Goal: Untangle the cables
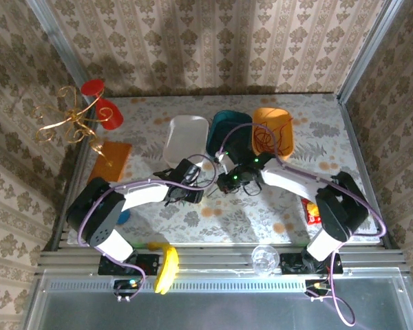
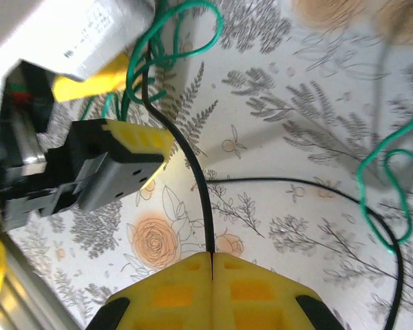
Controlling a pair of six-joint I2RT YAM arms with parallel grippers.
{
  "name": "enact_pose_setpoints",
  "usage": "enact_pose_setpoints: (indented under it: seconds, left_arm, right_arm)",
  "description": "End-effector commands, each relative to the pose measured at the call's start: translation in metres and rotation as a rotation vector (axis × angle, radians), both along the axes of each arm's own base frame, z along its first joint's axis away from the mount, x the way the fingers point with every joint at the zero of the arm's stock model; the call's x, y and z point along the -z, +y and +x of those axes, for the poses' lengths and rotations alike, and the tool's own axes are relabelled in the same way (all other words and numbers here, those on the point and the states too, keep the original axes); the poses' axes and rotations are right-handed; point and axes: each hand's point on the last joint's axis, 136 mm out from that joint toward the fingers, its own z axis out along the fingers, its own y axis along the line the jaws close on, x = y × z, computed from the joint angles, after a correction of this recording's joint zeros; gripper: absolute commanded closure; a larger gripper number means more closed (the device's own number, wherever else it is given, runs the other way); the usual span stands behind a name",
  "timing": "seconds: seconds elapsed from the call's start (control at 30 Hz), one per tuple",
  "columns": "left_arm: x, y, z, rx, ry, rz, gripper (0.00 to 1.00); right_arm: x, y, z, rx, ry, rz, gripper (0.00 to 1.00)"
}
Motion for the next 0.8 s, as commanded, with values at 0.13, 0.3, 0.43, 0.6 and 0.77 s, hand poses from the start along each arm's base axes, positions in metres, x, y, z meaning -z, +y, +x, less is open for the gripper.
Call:
enact_pose_setpoints:
  seconds: [0.13, 0.3, 0.43, 0.6, 0.77]
  left_arm:
    - [0.017, -0.002, -0.002, -0.032, 0.039, -0.098, 0.45]
    - [0.017, 0.006, 0.0, -0.06, 0.031, -0.119, 0.45]
    - [0.016, 0.003, -0.001, -0.048, 0.028, -0.161, 0.45]
    - [0.016, -0.001, -0.002, -0.026, 0.03, -0.185, 0.45]
    - [0.0, -0.021, -0.008, 0.073, 0.013, -0.275, 0.43]
  right_arm:
    - [-0.073, -0.035, 0.01, 0.155, -0.065, 0.227, 1.0]
    - [-0.13, -0.049, 0.015, 0.202, -0.146, 0.373, 1.0]
    - [-0.177, -0.05, 0.018, 0.201, -0.227, 0.456, 1.0]
    - [-0.23, -0.055, 0.032, 0.238, -0.327, 0.563, 1.0]
    - [-0.242, -0.058, 0.042, 0.276, -0.337, 0.586, 1.0]
